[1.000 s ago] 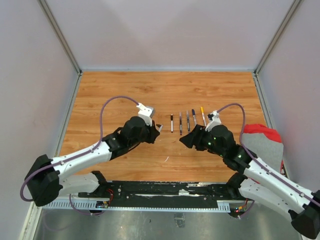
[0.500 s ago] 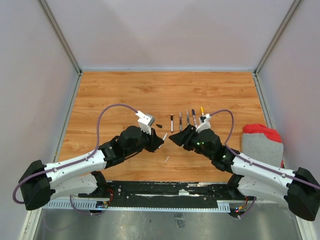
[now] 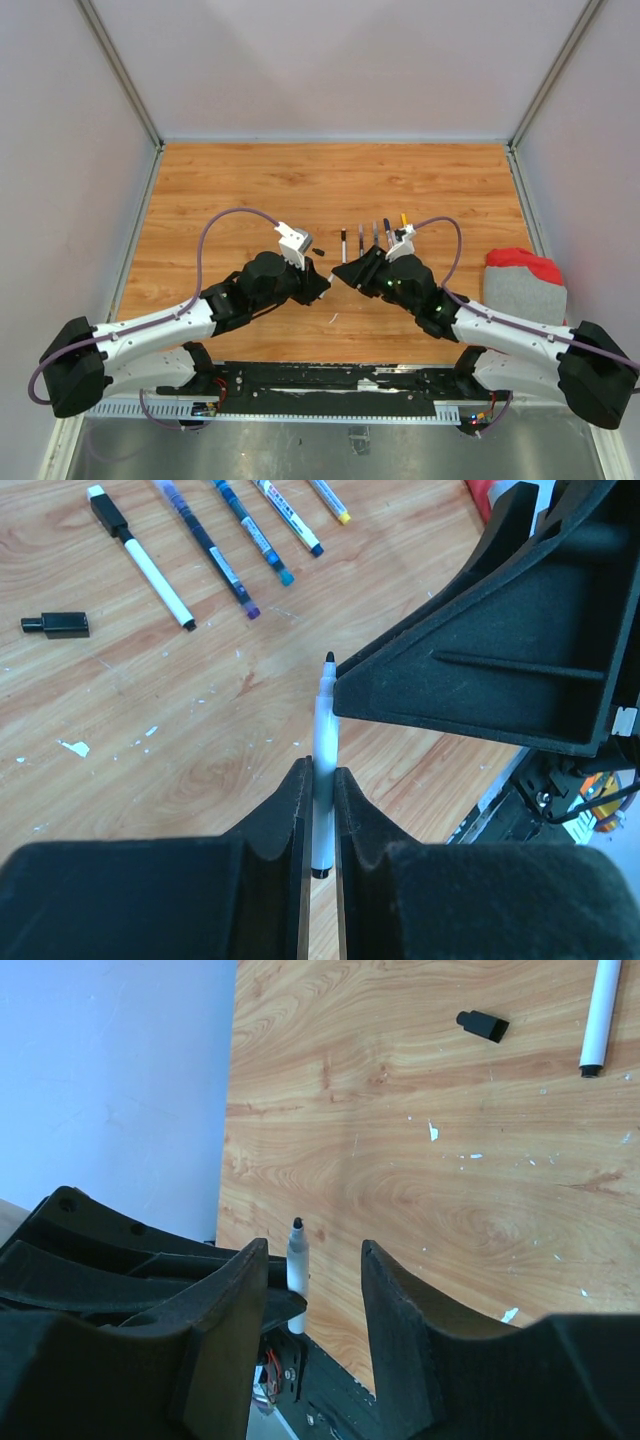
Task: Insert the pens into the pen caps
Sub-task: Pick up the pen from the center of the board.
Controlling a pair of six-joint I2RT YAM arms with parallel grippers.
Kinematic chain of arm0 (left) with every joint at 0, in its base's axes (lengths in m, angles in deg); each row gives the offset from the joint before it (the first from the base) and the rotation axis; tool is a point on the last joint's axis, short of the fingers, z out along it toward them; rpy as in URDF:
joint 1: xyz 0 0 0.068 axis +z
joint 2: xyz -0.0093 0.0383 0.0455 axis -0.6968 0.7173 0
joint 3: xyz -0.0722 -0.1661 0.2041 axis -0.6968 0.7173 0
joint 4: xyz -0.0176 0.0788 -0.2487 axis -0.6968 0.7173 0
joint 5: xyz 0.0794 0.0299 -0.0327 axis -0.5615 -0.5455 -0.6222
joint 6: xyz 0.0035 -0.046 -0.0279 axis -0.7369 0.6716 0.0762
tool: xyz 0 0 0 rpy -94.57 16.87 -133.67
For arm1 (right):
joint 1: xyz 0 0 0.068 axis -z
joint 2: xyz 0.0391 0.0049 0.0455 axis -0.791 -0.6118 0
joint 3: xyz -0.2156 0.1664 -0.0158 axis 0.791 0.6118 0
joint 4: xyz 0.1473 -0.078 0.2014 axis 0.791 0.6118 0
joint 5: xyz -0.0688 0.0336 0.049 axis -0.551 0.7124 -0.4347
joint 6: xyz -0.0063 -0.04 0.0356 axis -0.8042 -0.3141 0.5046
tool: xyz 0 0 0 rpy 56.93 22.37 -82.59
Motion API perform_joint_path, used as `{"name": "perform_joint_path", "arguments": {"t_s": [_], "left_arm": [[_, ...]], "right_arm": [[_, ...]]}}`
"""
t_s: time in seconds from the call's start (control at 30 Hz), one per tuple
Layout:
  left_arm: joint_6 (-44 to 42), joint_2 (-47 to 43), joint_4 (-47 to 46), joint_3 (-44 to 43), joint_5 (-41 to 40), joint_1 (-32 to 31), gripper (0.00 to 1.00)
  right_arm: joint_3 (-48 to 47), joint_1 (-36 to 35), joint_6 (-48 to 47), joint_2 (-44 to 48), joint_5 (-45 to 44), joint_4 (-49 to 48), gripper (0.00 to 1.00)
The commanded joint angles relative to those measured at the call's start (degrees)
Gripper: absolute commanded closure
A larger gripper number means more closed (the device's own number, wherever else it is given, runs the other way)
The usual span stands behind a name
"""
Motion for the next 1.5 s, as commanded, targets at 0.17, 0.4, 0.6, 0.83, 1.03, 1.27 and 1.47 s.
{"name": "perform_joint_path", "arguments": {"t_s": [0.17,0.4,0.6,0.83,1.03,1.27,1.47], "left_arm": [[-0.59,0.02,-2.42,-0.27,0.36,-0.58,1.0],[-0.5,0.01,-2.79,0.01,0.25,-0.63,0.99],[-0.77,0.09,-2.69,-0.01,0.09,-0.63,1.0],[-0.75,-0.18,-2.44,0.16,-0.51,-0.63,0.76],[-0.77,-0.17,-2.39,0.57,-0.37,-0.63,0.59],[-0.97,1.0,-2.67,0.59,0.16,-0.63,0.59],[-0.94,1.13,-2.68,0.56,0.17,-0.63,0.72]], "right_arm": [[-3.87,-1.21,0.88,-5.05,4.97,-4.75,0.63],[-4.14,-1.84,2.0,-8.13,6.89,-7.44,0.73],[-3.82,-1.87,2.08,-8.57,7.26,-8.83,0.94],[-3.69,-1.87,0.95,-7.01,6.2,-7.69,0.99],[-3.97,-1.87,-1.06,-4.49,3.92,-3.9,1.0],[-3.96,-1.87,-1.84,-3.53,3.74,-3.58,0.99],[-3.77,-1.87,-2.23,-3.45,3.7,-3.75,1.0]]}}
